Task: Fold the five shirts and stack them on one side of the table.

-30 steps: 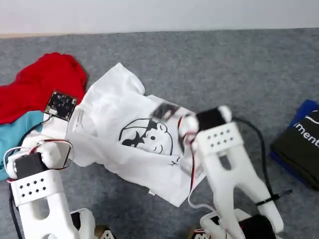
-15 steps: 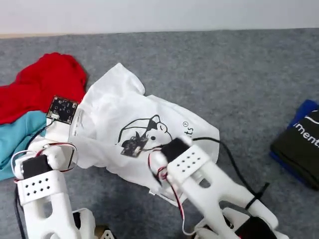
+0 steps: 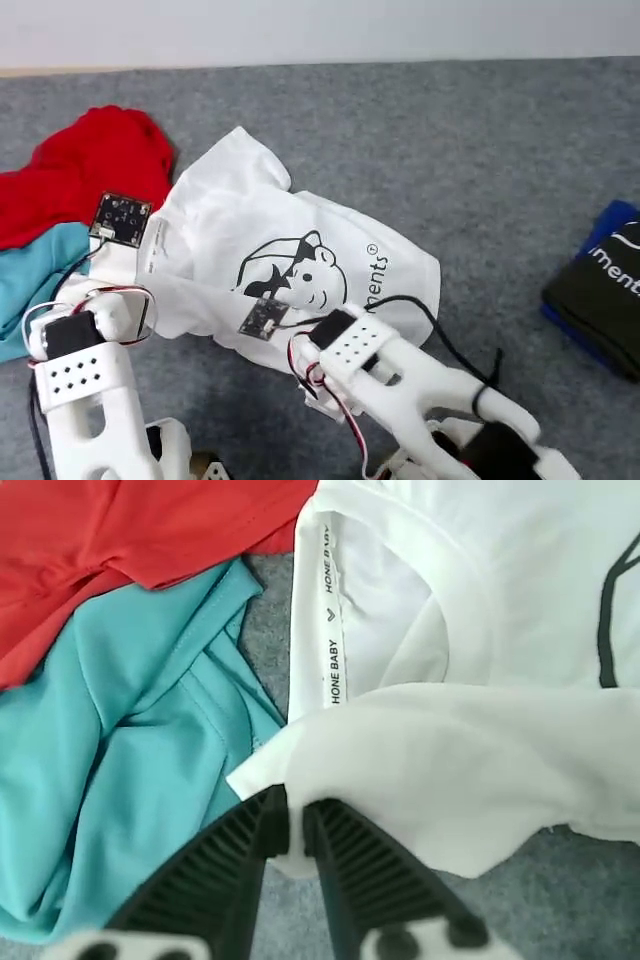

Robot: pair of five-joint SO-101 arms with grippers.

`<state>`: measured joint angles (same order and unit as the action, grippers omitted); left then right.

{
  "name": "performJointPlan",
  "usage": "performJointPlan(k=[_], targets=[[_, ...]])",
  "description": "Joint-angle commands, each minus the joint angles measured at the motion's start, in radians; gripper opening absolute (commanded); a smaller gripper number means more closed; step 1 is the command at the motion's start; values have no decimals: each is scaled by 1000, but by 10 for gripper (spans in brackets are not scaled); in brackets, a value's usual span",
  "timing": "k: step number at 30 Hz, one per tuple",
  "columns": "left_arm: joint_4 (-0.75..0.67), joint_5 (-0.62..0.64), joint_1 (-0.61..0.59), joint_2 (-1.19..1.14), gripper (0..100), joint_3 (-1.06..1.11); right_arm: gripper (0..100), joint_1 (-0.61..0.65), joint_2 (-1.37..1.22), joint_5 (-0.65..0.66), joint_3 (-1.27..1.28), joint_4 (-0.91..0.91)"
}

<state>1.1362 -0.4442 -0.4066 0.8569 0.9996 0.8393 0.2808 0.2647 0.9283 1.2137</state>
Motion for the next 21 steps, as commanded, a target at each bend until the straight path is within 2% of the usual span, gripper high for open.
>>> performJointPlan(k=[1,3,10,15,21], targets=[[-17,14,-3,12,6,-4,307,12,-102,-11,-5,-71],[-15,17,-3,12,6,-4,307,12,-156,-11,-15,-104],[-15,41,-3,18,6,-5,289,5,-340,-9,-160,-33],[-14,69,-3,20,6,-15,52,5,-423,0,-253,5],[66,94,2,20,6,-110,13,-74,-374,49,-333,45]])
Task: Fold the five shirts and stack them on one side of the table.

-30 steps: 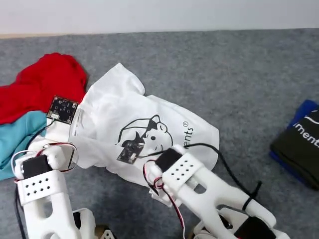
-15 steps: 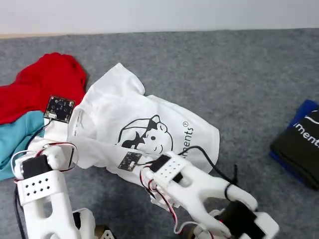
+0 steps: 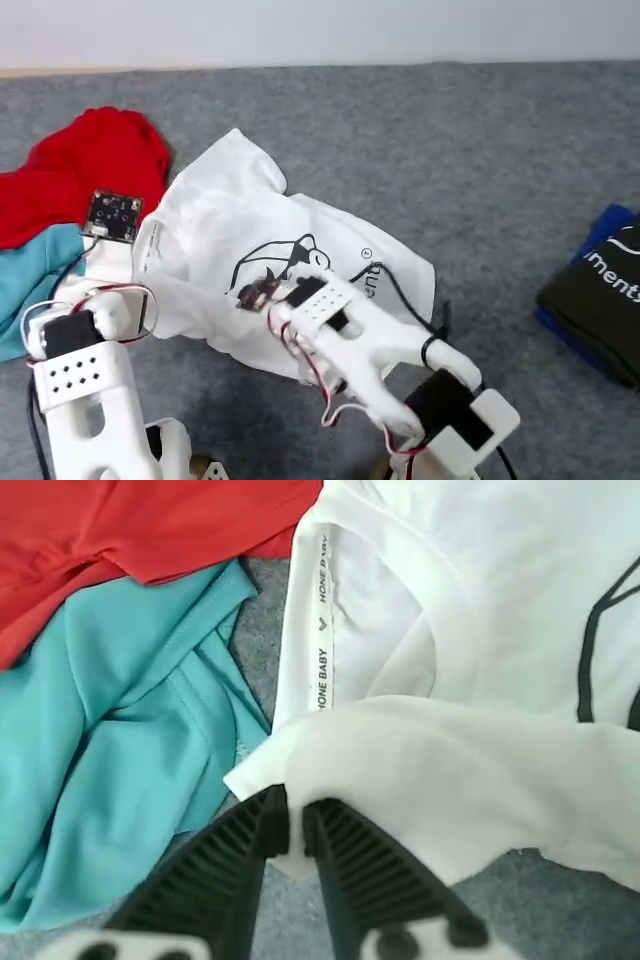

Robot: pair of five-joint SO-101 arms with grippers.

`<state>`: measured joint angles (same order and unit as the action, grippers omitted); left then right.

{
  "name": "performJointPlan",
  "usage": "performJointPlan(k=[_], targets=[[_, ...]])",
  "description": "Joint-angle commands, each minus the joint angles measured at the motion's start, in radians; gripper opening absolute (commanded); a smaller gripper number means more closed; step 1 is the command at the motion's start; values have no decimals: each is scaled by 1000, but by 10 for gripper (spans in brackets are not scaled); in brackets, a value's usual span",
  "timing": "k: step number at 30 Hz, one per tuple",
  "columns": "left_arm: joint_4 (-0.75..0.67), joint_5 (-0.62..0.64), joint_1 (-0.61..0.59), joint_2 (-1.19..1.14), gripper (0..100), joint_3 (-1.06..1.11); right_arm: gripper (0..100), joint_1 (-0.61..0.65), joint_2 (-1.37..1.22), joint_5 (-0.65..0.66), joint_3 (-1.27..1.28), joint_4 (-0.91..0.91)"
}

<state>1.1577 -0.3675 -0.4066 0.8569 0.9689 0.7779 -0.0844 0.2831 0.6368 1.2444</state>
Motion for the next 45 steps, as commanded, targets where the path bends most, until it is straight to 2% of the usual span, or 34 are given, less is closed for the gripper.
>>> performJointPlan(k=[1,14,20,28,34,45], targets=[[63,26,2,20,6,-104,9,-33,15,35,-61,33],[230,319,25,20,6,-427,10,-292,426,173,-368,306],[284,215,109,20,6,-570,10,-479,533,259,-624,309],[290,218,110,12,6,-1023,10,-670,564,298,-968,300],[187,218,106,18,6,-1221,10,-777,561,292,-1088,300],[230,213,106,20,6,-1412,10,-791,665,296,-1103,311]])
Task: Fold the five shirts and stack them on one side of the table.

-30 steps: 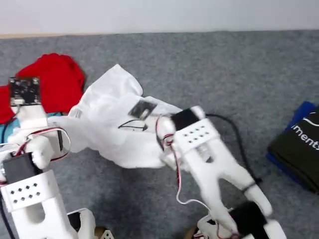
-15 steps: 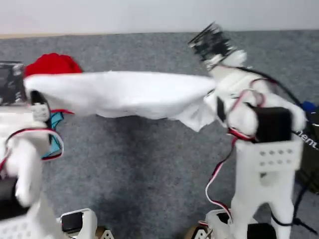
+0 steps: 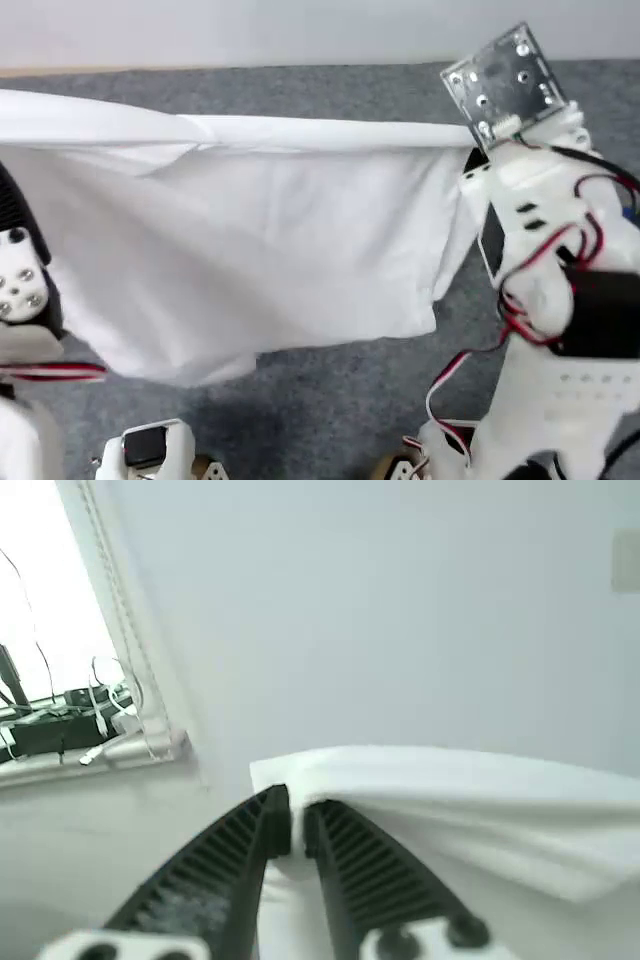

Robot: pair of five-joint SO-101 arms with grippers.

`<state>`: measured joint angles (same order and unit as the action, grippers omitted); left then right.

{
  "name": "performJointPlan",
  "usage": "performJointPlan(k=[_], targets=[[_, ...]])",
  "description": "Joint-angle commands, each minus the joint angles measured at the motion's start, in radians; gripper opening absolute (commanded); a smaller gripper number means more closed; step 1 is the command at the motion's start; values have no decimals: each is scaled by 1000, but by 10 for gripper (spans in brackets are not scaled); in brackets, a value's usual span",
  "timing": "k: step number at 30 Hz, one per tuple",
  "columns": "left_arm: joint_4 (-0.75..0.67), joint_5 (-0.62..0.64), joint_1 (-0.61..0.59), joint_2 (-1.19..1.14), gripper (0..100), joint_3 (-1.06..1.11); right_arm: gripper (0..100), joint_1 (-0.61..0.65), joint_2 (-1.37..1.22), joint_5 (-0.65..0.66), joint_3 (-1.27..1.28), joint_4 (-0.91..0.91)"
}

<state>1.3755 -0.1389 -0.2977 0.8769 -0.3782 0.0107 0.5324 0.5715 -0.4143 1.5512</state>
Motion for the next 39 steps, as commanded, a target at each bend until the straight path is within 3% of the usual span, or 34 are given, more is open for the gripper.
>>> performJointPlan(k=[1,11,18,23,27,33,39], targets=[[35,-15,-2,0,6,-84,10,-28,62,9,-52,5],[370,-135,-3,0,6,-272,10,-28,208,92,-52,173],[376,-135,-5,-3,6,-407,10,-30,348,180,-51,219],[376,-137,-3,-9,6,-380,10,-30,326,201,-8,217],[376,-137,2,-9,6,-219,10,-24,257,193,101,214],[345,-138,3,-11,6,237,10,21,91,193,393,202],[46,-137,3,-11,6,727,11,73,-84,193,605,-50]])
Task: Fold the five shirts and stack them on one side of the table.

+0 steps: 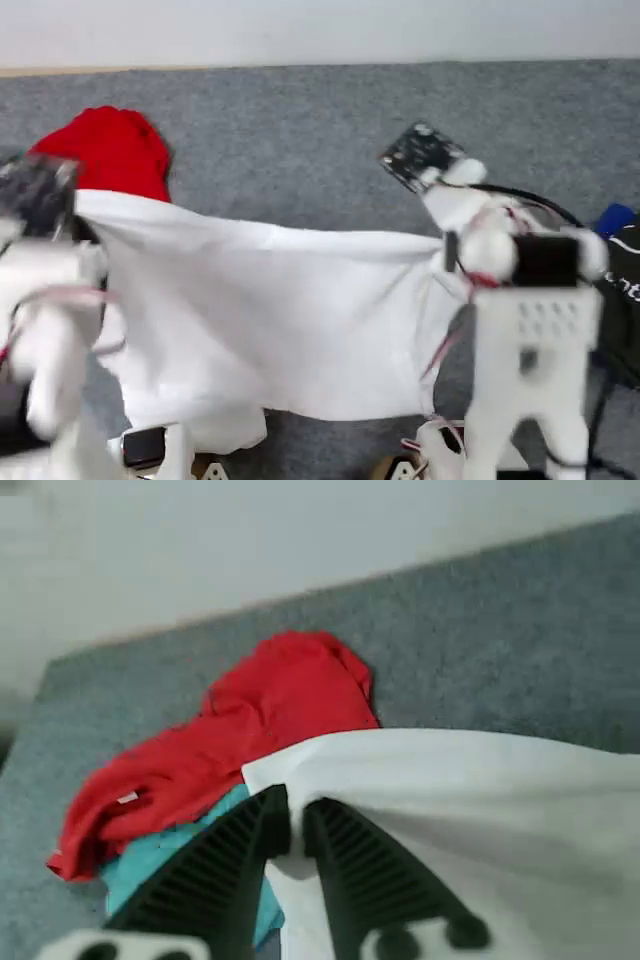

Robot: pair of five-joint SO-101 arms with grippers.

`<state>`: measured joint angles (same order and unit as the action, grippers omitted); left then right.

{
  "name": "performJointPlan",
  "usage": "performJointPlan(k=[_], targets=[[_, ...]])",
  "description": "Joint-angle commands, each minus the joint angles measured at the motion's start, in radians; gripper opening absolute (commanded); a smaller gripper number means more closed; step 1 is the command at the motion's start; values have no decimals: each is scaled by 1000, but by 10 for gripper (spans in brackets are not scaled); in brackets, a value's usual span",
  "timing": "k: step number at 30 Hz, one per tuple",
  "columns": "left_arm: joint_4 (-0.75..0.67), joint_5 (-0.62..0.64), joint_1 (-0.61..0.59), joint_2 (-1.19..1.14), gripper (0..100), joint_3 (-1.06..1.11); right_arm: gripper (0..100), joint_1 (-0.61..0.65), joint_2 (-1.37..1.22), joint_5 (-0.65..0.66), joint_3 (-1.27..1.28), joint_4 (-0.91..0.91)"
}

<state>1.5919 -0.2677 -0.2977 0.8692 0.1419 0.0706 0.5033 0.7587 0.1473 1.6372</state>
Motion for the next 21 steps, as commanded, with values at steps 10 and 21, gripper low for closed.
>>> performJointPlan(k=[10,21], targets=[[-813,-2,91,-3,6,636,11,7,-283,6,68,-642],[-1204,-2,180,-408,6,648,10,-44,-584,9,61,-1046]])
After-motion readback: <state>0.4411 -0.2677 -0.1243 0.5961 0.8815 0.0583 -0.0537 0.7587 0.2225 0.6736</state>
